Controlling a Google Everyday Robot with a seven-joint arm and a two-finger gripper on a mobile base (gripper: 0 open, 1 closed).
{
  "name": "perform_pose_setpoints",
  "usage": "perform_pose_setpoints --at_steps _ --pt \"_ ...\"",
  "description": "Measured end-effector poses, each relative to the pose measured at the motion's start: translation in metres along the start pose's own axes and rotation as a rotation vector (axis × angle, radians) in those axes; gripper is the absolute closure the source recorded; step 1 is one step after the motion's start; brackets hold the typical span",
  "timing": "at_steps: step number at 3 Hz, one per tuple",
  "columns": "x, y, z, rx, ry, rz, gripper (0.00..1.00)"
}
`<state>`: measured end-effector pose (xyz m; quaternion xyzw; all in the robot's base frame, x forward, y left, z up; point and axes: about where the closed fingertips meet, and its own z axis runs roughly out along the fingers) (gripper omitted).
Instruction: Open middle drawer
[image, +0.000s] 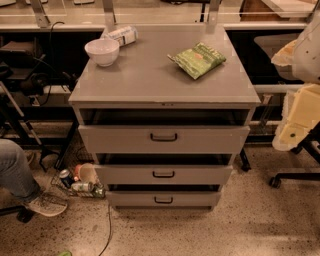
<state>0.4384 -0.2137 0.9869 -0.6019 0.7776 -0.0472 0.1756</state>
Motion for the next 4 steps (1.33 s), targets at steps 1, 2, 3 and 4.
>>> perform_pose_setpoints --at_steps 1,2,3,4 --pt "0.0 0.0 0.0 0.0 0.0 0.0 0.0" --pt "0.006 0.012 0.019 -0.024 -0.036 -0.013 0.0" --pt "0.014 0.035 0.063 -0.078 -0.07 -0.032 0.0" --pt "0.025 0.067 0.12 -0.147 -0.107 -0.037 0.0"
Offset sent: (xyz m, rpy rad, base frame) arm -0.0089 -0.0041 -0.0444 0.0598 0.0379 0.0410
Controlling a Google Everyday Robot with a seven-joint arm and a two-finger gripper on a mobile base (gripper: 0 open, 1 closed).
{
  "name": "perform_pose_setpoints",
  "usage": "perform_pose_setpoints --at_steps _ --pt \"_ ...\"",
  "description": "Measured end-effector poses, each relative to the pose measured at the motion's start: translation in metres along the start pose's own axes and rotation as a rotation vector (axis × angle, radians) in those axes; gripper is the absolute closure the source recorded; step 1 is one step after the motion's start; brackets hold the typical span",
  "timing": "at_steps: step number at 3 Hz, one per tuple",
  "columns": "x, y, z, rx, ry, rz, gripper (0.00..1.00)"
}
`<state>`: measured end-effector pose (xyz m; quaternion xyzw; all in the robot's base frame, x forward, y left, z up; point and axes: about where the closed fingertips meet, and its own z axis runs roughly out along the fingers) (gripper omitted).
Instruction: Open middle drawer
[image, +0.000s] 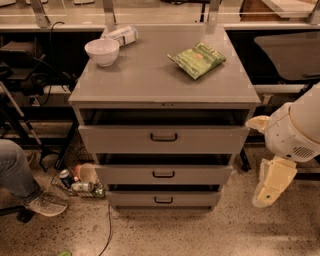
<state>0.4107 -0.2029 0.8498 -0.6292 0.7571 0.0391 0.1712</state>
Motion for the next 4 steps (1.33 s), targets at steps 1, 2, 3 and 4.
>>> perform_pose_setpoints --at_steps 1,2,3,4 --pt "0.0 0.0 0.0 0.0 0.0 0.0 0.0" --pt "0.007 -0.002 0.021 0.014 0.002 -0.011 0.0" --pt "0.021 -0.001 0.066 0.018 -0.017 -0.023 0.0" --pt "0.033 -0.003 0.114 0.017 -0.045 -0.019 0.0"
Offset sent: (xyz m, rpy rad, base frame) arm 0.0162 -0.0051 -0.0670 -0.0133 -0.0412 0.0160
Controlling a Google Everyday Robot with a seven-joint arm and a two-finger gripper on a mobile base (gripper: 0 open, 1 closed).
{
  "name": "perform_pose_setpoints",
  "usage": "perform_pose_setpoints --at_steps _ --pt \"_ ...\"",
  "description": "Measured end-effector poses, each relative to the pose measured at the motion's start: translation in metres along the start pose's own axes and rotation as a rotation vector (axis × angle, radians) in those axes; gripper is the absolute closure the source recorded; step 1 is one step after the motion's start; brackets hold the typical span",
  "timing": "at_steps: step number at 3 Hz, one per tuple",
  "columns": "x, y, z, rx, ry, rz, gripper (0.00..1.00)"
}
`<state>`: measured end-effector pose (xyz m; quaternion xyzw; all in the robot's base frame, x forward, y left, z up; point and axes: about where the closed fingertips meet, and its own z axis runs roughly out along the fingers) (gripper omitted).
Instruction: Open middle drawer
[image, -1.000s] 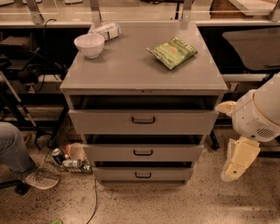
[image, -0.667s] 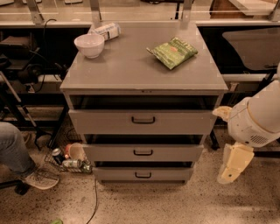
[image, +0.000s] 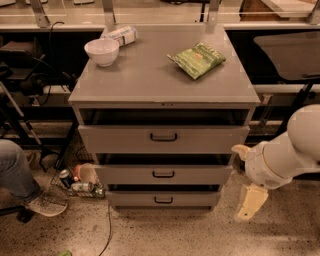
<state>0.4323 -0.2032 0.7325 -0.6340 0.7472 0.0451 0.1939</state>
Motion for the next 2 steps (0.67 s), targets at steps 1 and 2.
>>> perform_pose_setpoints --at_steps 1,2 --pt "0.0118 -0.0019 0.0415 -0.001 -0.028 0.016 0.0" --pt "0.0118 -0.0019 0.0415 -0.001 -0.028 0.016 0.0"
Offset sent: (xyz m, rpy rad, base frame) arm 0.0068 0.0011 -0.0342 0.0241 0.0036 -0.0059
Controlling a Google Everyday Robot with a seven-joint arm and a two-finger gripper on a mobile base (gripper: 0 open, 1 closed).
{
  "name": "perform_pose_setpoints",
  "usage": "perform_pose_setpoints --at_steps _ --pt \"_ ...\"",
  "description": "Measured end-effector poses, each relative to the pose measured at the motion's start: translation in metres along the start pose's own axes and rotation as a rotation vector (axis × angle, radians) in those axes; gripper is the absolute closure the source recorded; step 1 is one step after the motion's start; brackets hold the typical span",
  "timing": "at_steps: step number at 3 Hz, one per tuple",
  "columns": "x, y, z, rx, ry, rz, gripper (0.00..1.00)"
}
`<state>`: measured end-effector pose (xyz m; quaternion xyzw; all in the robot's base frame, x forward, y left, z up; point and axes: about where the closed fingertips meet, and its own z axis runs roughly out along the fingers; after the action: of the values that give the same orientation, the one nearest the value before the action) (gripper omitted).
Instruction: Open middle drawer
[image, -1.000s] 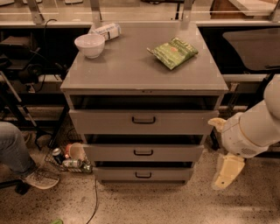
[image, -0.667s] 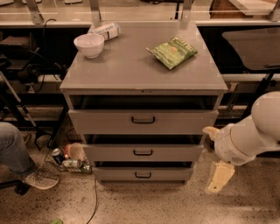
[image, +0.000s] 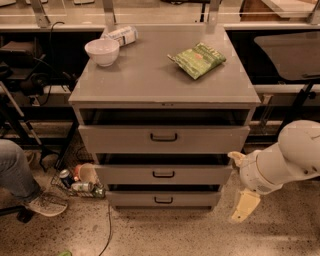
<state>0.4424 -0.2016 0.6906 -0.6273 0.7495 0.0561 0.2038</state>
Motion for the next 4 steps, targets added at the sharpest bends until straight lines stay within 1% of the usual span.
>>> perform_pose_setpoints --at_steps 1,2,3,4 --pt "0.002 0.002 0.04 -0.003 0.024 -0.016 0.0" --pt "0.002 0.003 0.109 -0.015 0.062 -0.046 0.0" --pt "-0.004 0.0 0.179 -0.027 0.076 -0.066 0.0" --pt "-0.004 0.0 0.179 -0.027 0.076 -0.066 0.0"
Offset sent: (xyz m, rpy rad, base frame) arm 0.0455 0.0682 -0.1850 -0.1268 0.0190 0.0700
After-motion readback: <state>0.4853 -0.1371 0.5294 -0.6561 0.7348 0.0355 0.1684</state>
